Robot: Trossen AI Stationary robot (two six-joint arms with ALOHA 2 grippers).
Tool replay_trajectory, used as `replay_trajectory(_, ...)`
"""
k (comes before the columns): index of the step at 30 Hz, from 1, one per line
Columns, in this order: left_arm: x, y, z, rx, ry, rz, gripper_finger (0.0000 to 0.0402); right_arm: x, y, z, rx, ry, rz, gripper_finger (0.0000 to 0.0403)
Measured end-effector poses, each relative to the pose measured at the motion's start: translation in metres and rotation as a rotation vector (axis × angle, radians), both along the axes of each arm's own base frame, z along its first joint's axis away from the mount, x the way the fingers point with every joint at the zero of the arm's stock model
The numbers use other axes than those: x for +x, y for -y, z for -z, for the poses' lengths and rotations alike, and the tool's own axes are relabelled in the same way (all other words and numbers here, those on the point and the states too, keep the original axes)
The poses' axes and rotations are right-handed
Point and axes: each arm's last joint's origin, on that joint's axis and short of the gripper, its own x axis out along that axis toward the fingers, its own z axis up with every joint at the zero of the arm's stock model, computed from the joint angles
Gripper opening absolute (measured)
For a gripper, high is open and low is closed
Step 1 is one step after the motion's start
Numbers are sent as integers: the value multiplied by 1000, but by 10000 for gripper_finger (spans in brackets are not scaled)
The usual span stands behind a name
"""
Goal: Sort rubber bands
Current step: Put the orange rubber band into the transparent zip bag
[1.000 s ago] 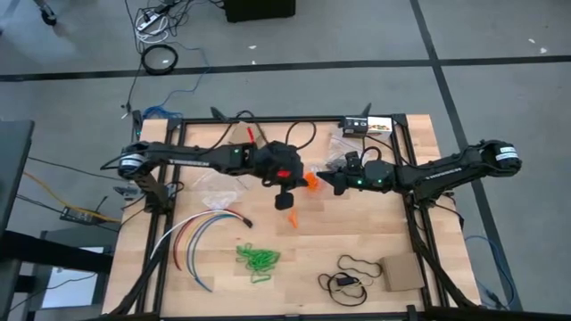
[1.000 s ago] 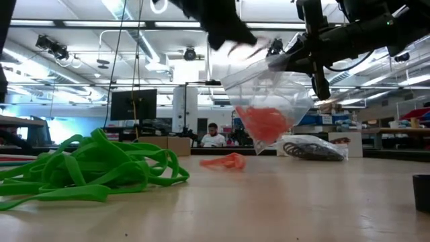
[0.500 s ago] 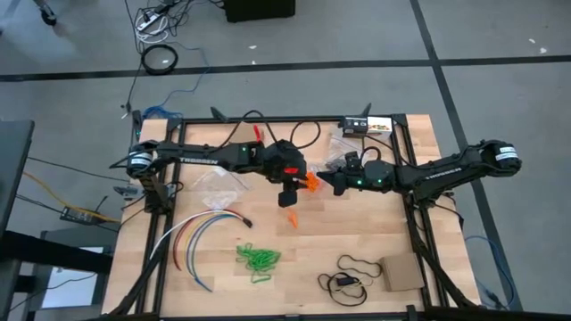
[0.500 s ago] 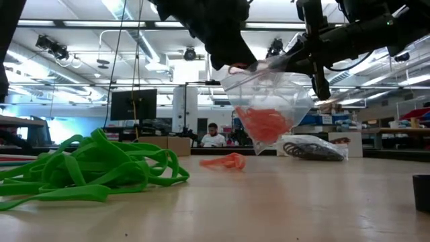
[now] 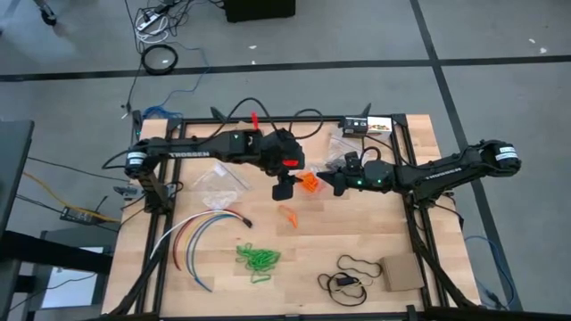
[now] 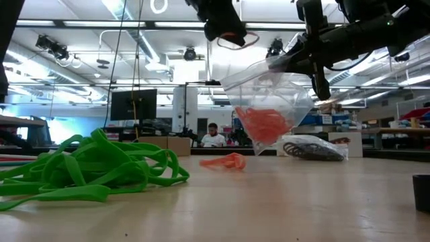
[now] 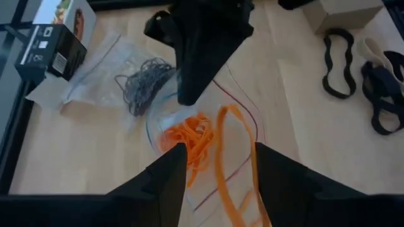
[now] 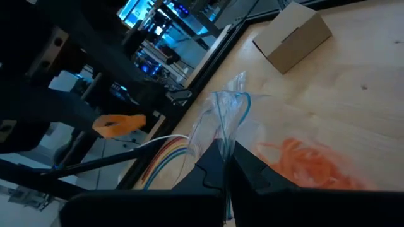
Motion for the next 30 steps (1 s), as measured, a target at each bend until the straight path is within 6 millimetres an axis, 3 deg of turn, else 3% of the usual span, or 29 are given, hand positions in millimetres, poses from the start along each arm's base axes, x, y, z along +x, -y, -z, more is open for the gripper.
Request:
replay_trajectory(8, 15, -2, 13, 21, 40, -20, 186, 0, 0, -1, -6, 6, 1, 4)
replay_trajectory(14, 24, -1, 46, 56, -92, 10, 186, 0, -1, -2, -8, 17, -7, 4)
replay_trajectory(19, 27, 15, 39, 230, -51, 15, 186, 0, -1, -2, -17, 18, -9, 4)
replay_trajectory(23, 27, 15, 40, 319, -69, -10, 186, 1, 0, -3, -18, 26, -2, 4)
replay_trajectory(27, 28, 21, 39, 143, -47, 60, 186, 0, 0, -3, -19, 21, -2, 4)
replay_trajectory(30, 30, 19, 29, 106, -4, 28, 186, 0, 0, -2, -20, 21, -3, 4)
